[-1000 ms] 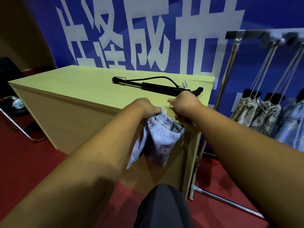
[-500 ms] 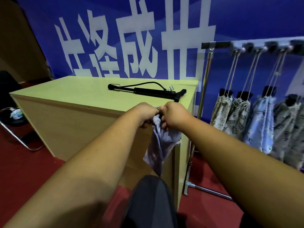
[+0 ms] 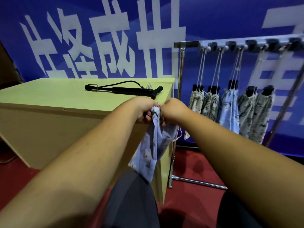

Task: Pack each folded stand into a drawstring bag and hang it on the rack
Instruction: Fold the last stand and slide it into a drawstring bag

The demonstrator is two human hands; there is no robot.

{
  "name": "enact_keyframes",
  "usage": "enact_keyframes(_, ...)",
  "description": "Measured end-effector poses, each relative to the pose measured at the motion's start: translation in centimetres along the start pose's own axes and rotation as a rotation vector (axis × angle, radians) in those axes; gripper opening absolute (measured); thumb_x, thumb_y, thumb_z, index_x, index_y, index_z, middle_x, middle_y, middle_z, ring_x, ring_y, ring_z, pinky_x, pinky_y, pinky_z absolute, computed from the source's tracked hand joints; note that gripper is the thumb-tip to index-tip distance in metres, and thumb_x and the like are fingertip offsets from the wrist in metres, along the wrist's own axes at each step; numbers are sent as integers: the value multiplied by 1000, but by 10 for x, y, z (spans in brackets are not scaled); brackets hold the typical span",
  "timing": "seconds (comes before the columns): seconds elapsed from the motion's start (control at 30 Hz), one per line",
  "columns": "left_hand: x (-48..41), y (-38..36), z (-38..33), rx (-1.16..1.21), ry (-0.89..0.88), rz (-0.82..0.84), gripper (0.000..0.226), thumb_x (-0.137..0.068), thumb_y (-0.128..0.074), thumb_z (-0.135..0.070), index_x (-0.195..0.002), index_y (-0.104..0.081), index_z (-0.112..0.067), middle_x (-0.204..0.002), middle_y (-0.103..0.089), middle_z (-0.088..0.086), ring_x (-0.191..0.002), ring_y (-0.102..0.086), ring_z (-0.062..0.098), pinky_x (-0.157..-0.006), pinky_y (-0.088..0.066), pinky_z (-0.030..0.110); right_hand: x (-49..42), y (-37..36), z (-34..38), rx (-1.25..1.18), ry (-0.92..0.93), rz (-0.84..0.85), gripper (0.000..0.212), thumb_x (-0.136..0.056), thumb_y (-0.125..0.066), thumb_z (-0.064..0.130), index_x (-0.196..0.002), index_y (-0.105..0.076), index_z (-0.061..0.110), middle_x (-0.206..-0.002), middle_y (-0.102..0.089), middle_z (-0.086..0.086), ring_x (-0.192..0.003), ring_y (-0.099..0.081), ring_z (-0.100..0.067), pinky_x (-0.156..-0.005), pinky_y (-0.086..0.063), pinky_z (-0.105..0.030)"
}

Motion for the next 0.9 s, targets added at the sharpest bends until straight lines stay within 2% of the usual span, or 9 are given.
enact_keyframes(0.1,1,-4,-10,3,-43,-38,29,-107,-47,-18,-78,-52,-20,-59,-39,-2,-35,-26,6,-34,-21,12,-2,-1,-16,-72,-57,129,24,-107,-48,1,-89,-63,-2,-75,-68,-22,-52,-67,-27,-56,-58,-37)
enact_keyframes(0.17,3,-7,-18,-28,-81,-45,36,-107,-49,-18,-71,-50,-20,-51,-38,-3,-42,-25,8,-37,-20,13,2,5,-25,24,-66,176,13,-106,-53,3,-106,-66,5,-87,-72,-17,-60,-69,-25,-55,-58,-33)
enact_keyframes(0.23,2,-5,-25,-77,-118,-67,34,-105,-51,-17,-71,-47,-18,-52,-38,-1,-45,-26,11,-39,-22,16,6,12,-38,187,-86,220,17,-102,-58,2,-115,-68,8,-93,-75,-12,-59,-72,-20,-47,-56,-26)
enact_keyframes(0.4,0,-3,-48,-319,-225,-122,24,-96,-65,-18,-78,-49,-14,-63,-41,7,-48,-38,21,-50,-38,29,10,32,-72,462,-186,366,28,-104,-59,2,-132,-66,1,-101,-80,-20,-64,-79,-25,-48,-60,-33)
enact_keyframes(0.5,4,-6,-66,-594,-347,-217,12,-95,-71,-24,-92,-68,-13,-81,-59,9,-67,-56,29,-66,-48,34,0,59,-67,478,-107,234,30,-100,-63,-2,-129,-69,4,-95,-81,-17,-71,-81,-24,-64,-68,-42)
enact_keyframes(0.57,5,-15,-70,-716,-397,-199,21,-95,-76,-28,-102,-74,-7,-82,-60,7,-68,-54,27,-67,-46,29,-7,80,-65,498,-59,74,23,-99,-66,2,-121,-73,3,-91,-81,-15,-70,-81,-24,-68,-68,-44)
enact_keyframes(0.7,4,-45,-58,-802,-372,-63,37,-91,-84,-26,-69,-60,-10,-61,-50,6,-53,-44,23,-51,-37,25,-5,85,-80,627,-80,45,21,-98,-75,13,-117,-77,2,-87,-81,-11,-73,-80,-25,-73,-68,-42)
enact_keyframes(0.8,-4,-59,-54,-725,-380,-58,41,-88,-85,-19,-63,-53,-12,-48,-48,1,-45,-43,21,-44,-37,23,-6,93,-79,660,-42,-73,31,-92,-76,10,-124,-75,6,-96,-76,-10,-78,-75,-24,-69,-64,-36)
enact_keyframes(0.9,-10,-75,-46,-725,-349,-37,39,-91,-82,-15,-64,-55,-10,-55,-52,6,-46,-47,21,-42,-40,24,-12,91,-100,493,-84,-90,23,-95,-64,13,-113,-77,7,-91,-77,-10,-74,-75,-24,-63,-61,-34)
Point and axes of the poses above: each hand's wrist, its own x-axis away from the middle knuckle, its own y-axis out of the back of the hand, z = x × y, the point moved 9 cm from there along -x, towards the middle knuckle
